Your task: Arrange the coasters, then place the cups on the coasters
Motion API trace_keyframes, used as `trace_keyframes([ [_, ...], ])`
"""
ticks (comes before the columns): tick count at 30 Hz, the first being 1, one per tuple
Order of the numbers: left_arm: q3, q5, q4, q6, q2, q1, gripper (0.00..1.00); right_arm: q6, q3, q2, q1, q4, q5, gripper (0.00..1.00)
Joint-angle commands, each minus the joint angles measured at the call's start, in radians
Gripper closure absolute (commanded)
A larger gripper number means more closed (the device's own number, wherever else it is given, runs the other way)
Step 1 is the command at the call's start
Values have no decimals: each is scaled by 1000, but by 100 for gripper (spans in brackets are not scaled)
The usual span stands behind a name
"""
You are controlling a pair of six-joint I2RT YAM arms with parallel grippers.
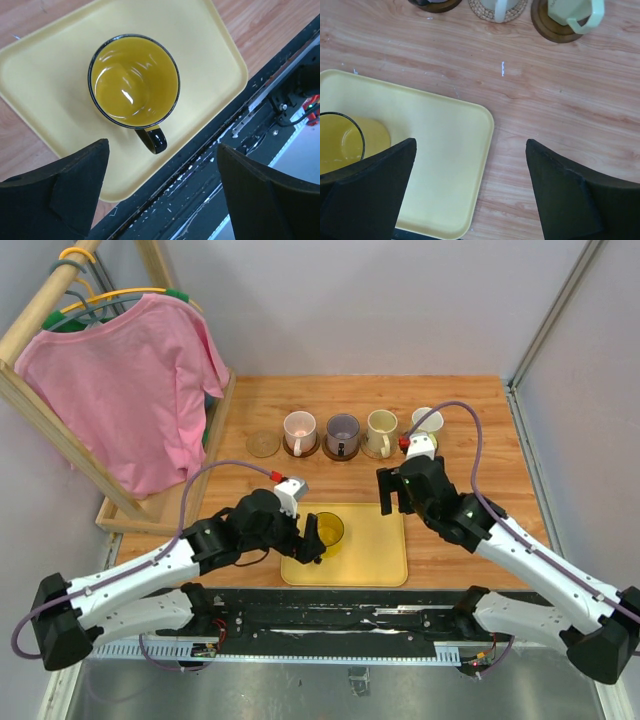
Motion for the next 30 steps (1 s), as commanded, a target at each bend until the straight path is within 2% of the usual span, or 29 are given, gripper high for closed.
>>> trace_keyframes([
  [1,0,-74,44,-37,81,-45,8,20,-45,-57,-44,53,55,8],
  [10,35,-141,23,-33,223,-59,8,6,-87,-91,-53,74,42,8],
  [22,4,-152,103,-14,311,-76,15,-12,-106,-93,-64,98,12,7],
  [30,11,-196,96,4,365,-76,26,-12,-110,-76,-69,118,-16,8],
])
